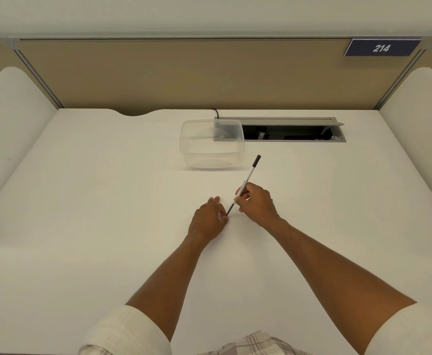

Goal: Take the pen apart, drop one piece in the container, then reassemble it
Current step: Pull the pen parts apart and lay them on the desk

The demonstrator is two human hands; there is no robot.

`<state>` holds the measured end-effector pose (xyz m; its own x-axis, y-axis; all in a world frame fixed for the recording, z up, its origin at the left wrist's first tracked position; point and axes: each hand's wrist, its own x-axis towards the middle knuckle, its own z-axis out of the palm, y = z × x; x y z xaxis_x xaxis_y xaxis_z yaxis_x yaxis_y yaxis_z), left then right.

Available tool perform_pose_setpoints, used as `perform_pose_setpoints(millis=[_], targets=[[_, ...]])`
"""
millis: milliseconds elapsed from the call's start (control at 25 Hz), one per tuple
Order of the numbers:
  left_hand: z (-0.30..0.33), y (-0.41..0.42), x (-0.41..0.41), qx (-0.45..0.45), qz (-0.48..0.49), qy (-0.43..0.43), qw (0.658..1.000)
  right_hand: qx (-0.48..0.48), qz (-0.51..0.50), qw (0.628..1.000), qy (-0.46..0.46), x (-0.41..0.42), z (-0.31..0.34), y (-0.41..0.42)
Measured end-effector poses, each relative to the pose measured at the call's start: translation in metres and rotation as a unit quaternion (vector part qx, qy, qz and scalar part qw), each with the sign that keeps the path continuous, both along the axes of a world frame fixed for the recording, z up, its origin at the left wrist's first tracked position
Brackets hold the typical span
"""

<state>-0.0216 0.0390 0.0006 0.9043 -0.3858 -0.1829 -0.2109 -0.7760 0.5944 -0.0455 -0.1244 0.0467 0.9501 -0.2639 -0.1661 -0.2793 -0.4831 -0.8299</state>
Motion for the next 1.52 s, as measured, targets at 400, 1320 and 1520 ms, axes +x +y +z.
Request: perform_pose_setpoints(millis=[400, 1320, 1520], targets=[[-0.002, 0.010, -0.007, 0.019, -0.004, 0.000, 1.000, -0.077, -0.034, 0.996, 0.033, -0.005, 0.010, -0.009], [0.002, 0.030, -0.007, 0.041, -0.023, 0.002, 0.999, -0.233, 0.040, 0.958, 0.162, -0.016, -0.033, 0.024], [0.001, 0.030, -0.006, 0.038, -0.017, 0.008, 0.999, -0.236, 0.042, 0.956, 0.168, -0.015, -0.033, 0.026]])
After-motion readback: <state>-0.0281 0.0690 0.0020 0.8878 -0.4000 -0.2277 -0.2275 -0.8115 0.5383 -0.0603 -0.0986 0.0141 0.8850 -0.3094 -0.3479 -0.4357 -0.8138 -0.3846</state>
